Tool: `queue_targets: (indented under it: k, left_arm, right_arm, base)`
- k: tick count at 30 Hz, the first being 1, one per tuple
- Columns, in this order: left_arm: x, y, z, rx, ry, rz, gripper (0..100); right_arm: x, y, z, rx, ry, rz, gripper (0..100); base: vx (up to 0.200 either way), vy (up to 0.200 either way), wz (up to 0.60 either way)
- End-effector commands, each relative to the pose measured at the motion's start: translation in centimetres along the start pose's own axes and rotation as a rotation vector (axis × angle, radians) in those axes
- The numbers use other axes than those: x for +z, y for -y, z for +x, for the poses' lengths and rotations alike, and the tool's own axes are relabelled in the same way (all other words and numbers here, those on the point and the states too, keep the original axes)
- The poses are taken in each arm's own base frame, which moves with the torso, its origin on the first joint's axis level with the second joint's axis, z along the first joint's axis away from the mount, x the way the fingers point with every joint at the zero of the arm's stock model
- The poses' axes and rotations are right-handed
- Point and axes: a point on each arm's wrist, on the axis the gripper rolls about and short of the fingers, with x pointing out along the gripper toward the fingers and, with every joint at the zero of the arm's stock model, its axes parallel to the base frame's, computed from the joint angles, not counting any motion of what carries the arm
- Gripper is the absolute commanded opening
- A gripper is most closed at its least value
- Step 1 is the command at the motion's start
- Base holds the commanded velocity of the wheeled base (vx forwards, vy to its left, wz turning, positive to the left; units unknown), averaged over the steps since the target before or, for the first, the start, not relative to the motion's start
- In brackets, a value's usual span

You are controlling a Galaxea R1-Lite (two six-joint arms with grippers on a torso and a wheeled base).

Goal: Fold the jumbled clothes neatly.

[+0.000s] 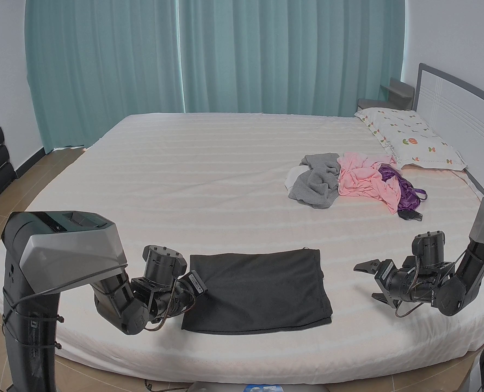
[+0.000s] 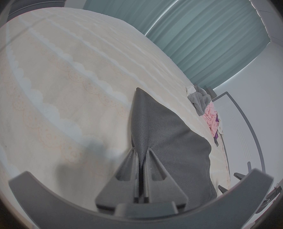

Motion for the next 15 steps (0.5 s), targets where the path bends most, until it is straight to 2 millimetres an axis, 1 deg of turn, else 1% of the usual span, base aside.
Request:
queue_targets:
  k: [1, 8, 14, 15]
  left_arm:
    - [0.21, 0.18, -0.31, -0.006, 0.008, -0.002, 0]
    - [0.03, 0.00, -0.73, 0.002, 0.000, 0.000, 0]
    - [0.39, -0.16, -0.78, 0.005, 0.009, -0.010, 0]
    - [0.41, -0.22, -0.79, 0.005, 0.010, -0.017, 0]
  right_arm:
    - [-0.13, 0.22, 0.18, -0.009, -0.007, 0.002, 100]
    - [-0.17, 0.28, 0.19, -0.012, -0.008, 0.002, 100]
    - [-0.35, 0.38, -0.05, -0.016, -0.013, 0.003, 100]
    - [-0.39, 0.36, -0.04, -0.016, -0.014, 0.002, 100]
  base:
    - [0.000, 0.000, 0.00]
    - [0.000, 0.000, 0.00]
    - [0.000, 0.000, 0.00]
    - [0.000, 0.200, 0.00]
